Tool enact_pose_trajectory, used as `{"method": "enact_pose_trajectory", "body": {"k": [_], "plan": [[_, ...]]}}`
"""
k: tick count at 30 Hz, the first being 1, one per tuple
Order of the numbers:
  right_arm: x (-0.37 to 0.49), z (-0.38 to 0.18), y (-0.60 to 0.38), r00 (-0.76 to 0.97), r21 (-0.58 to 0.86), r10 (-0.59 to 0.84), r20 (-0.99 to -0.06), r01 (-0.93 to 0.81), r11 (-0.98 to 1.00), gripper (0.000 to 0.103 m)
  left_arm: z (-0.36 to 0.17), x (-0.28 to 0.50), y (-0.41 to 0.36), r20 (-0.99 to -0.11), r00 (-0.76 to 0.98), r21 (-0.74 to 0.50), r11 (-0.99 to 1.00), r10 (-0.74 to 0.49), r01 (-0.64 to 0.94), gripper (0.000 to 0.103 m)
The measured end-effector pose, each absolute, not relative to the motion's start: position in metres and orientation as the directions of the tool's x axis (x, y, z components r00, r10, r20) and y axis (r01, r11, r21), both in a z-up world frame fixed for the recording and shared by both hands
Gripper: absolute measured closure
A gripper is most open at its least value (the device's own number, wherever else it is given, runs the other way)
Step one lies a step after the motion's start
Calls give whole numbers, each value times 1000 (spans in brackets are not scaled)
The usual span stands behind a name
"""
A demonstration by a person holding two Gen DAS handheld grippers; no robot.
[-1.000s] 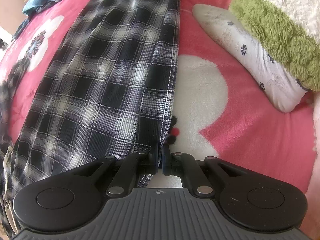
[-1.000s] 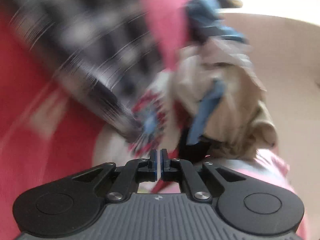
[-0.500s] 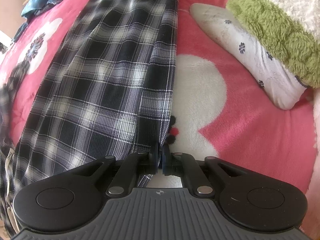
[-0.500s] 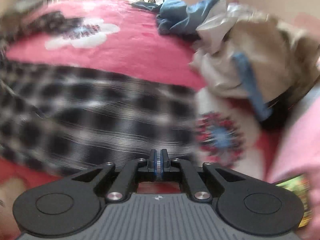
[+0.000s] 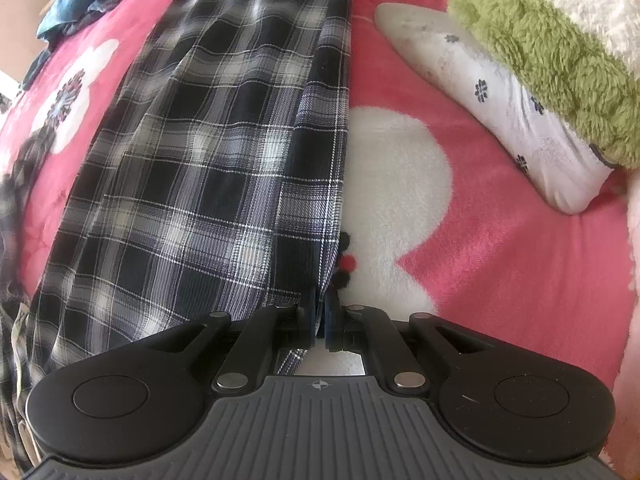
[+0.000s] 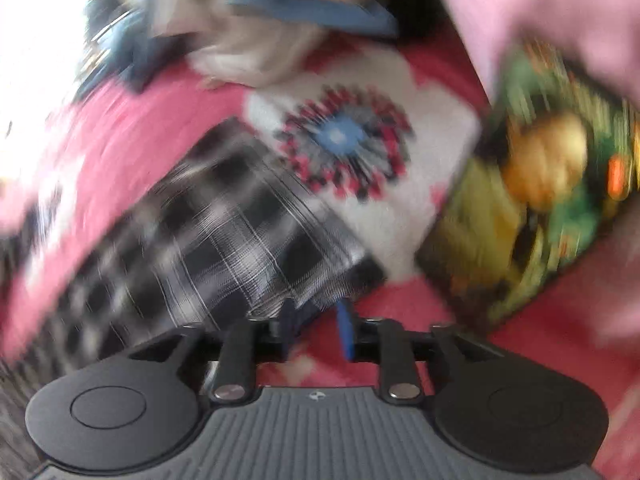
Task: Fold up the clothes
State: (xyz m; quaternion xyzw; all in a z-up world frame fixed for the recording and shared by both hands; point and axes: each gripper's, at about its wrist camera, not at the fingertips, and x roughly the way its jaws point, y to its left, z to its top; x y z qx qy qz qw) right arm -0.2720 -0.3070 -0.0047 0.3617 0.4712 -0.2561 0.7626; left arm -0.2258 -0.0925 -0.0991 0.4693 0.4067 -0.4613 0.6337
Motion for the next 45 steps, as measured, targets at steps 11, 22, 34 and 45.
{"method": "enact_pose_trajectory", "body": {"k": [11, 22, 34, 45], "plan": [[-266, 5, -286, 493, 272, -190, -849, 717, 642, 101, -90, -228, -84, -943, 227, 189, 169, -245, 967, 103], [-261, -10, -267, 277, -127, -415, -867, 682, 720, 65, -89, -235, -82, -951, 201, 166, 161, -234, 973, 102], [-195, 11, -265, 550, 140, -155, -821, 456, 879, 71, -88, -240, -82, -952, 220, 187, 163, -213, 969, 92], [-96, 0, -290, 451, -18, -265, -853, 482, 876, 78, -89, -242, -80, -960, 201, 170, 162, -194, 972, 84]]}}
